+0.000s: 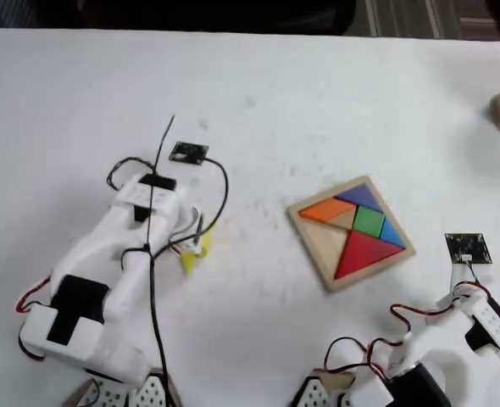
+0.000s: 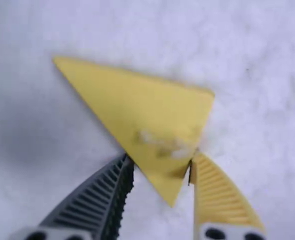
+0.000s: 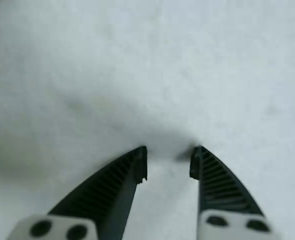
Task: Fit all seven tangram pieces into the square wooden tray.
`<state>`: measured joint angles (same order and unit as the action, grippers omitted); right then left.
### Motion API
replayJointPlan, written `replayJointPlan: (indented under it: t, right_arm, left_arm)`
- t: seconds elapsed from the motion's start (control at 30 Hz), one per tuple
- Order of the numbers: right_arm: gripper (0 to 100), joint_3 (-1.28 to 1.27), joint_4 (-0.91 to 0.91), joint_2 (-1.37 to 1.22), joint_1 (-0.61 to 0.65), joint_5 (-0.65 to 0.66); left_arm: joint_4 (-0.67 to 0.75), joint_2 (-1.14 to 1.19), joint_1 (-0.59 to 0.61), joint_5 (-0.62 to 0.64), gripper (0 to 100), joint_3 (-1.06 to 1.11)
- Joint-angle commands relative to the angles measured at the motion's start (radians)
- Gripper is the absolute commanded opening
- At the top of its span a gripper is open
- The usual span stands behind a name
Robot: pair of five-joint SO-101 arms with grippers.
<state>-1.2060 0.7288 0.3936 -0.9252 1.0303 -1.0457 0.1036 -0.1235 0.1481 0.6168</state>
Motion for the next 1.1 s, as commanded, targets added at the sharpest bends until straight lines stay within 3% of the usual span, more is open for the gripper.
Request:
replayJointPlan:
  t: [0.0,0.4,0.53,1.07]
  right_arm:
    - [15.9,-0.021,0.004,-0.004,0.019,0.009]
    - [15.9,-0.023,0.004,-0.004,-0.007,0.009]
    - [15.9,-0.023,0.004,-0.004,-0.007,0.009]
    - [15.9,-0.025,0.008,-0.004,-0.008,0.009]
  left_arm:
    - [-0.015,0.013,0.012,-0.015,16,-0.003]
    - [-0.009,0.010,0.068,0.061,16,-0.012]
    - [-0.009,0.010,0.081,0.055,6,-0.028]
    - [0.011,0.010,0.185,0.060,2,-0.080]
